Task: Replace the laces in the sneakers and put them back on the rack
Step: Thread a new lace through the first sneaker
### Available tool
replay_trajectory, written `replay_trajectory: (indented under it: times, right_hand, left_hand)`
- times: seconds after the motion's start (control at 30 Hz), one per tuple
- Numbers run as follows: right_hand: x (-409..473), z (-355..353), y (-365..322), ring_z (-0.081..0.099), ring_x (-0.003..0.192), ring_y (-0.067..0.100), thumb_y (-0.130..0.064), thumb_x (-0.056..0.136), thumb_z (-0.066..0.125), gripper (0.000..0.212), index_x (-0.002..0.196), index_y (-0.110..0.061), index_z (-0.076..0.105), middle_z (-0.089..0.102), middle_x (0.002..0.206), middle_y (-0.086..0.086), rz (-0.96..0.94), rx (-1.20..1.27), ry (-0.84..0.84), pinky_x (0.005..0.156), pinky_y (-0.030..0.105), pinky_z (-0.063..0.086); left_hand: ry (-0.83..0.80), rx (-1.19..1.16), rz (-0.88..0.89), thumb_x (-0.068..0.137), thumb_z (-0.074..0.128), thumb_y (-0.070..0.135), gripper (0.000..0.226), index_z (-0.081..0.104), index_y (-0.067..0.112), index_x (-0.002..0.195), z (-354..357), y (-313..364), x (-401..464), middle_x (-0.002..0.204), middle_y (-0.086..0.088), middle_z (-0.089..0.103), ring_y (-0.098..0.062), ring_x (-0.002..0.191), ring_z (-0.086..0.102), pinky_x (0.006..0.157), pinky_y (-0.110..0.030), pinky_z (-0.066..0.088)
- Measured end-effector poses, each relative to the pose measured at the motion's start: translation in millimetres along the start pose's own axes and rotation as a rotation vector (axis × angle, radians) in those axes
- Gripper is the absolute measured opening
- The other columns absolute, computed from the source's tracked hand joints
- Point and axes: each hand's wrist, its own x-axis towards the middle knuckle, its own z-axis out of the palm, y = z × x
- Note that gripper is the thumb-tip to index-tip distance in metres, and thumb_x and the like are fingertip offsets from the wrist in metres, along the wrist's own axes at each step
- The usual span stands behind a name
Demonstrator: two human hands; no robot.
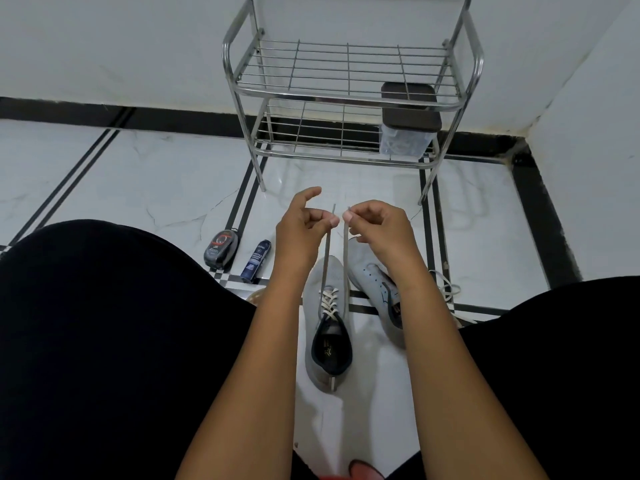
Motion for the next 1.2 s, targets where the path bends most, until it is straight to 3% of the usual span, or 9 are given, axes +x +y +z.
replay_trajectory:
  times: [0.23, 0.53, 0.67, 0.8, 0.9, 1.03, 1.2]
  right_hand:
    - [1, -3, -1, 0.064, 0.076, 0.006, -0.016, 0.087, 0.070, 0.002, 0.088, -0.015, 0.070, 0.070, 0.081, -0.003, -0.007, 0.037, -0.026, 0.067, 0.020, 0.054]
    - [0, -3, 1, 0.065, 0.083, 0.002, -0.015, 0.086, 0.071, 0.003, 0.085, -0.018, 0.072, 0.072, 0.083, -0.007, 0.015, 0.131, -0.048, 0.071, 0.023, 0.054]
    - [-2, -2, 3, 0.063, 0.082, 0.000, -0.019, 0.088, 0.069, 0.002, 0.088, -0.019, 0.071, 0.071, 0.085, -0.011, 0.031, 0.134, -0.046, 0.072, 0.023, 0.052]
    - [-3, -2, 3, 0.062, 0.081, 0.001, -0.018, 0.089, 0.068, 0.002, 0.089, -0.018, 0.070, 0.070, 0.081, -0.011, 0.043, 0.141, -0.040, 0.075, 0.026, 0.051]
    - [-3, -1, 2, 0.063, 0.080, 0.001, -0.020, 0.088, 0.069, 0.002, 0.088, -0.019, 0.071, 0.070, 0.078, -0.008, 0.052, 0.143, -0.046, 0.075, 0.024, 0.050]
    - [-2, -3, 1, 0.062, 0.082, 0.002, -0.024, 0.088, 0.069, 0.015, 0.098, -0.014, 0.075, 0.072, 0.087, -0.005, 0.065, 0.183, -0.027, 0.074, 0.023, 0.050]
    - [0, -9, 2, 0.061, 0.083, 0.003, -0.026, 0.087, 0.070, 0.022, 0.104, -0.013, 0.075, 0.072, 0.100, -0.006, 0.090, 0.228, 0.036, 0.072, 0.021, 0.049]
  left_hand:
    - [-0.044, -0.002, 0.015, 0.082, 0.074, 0.013, 0.065, 0.043, 0.022, 0.139, 2, 2, 0, 0.085, 0.002, 0.073, -0.005, 0.089, 0.068, 0.085, -0.014, 0.047]
    - [-0.047, 0.037, 0.007, 0.083, 0.073, 0.015, 0.070, 0.039, 0.021, 0.144, 3, 2, -1, 0.083, 0.011, 0.073, 0.006, 0.087, 0.066, 0.087, -0.009, 0.044]
    - [-0.038, 0.077, 0.043, 0.084, 0.072, 0.014, 0.062, 0.044, 0.022, 0.139, 5, 1, -2, 0.084, 0.010, 0.073, 0.007, 0.084, 0.065, 0.079, -0.001, 0.043]
    - [-0.151, 0.050, -0.031, 0.085, 0.071, 0.014, 0.025, 0.067, 0.016, 0.109, 3, -7, -1, 0.091, 0.004, 0.074, -0.003, 0.089, 0.069, 0.089, -0.023, 0.052]
    - [-0.167, 0.035, -0.042, 0.086, 0.070, 0.012, 0.009, 0.075, 0.018, 0.090, 6, -14, -3, 0.084, 0.007, 0.073, -0.002, 0.081, 0.067, 0.085, -0.026, 0.052]
    - [-0.137, -0.058, -0.099, 0.087, 0.070, 0.015, 0.011, 0.075, 0.010, 0.095, 9, -14, -8, 0.084, 0.003, 0.074, 0.004, 0.074, 0.064, 0.073, -0.015, 0.046]
    - [-0.134, -0.117, -0.146, 0.087, 0.069, 0.015, 0.014, 0.075, 0.008, 0.097, 8, -14, -7, 0.094, -0.003, 0.075, 0.002, 0.082, 0.066, 0.077, -0.015, 0.048]
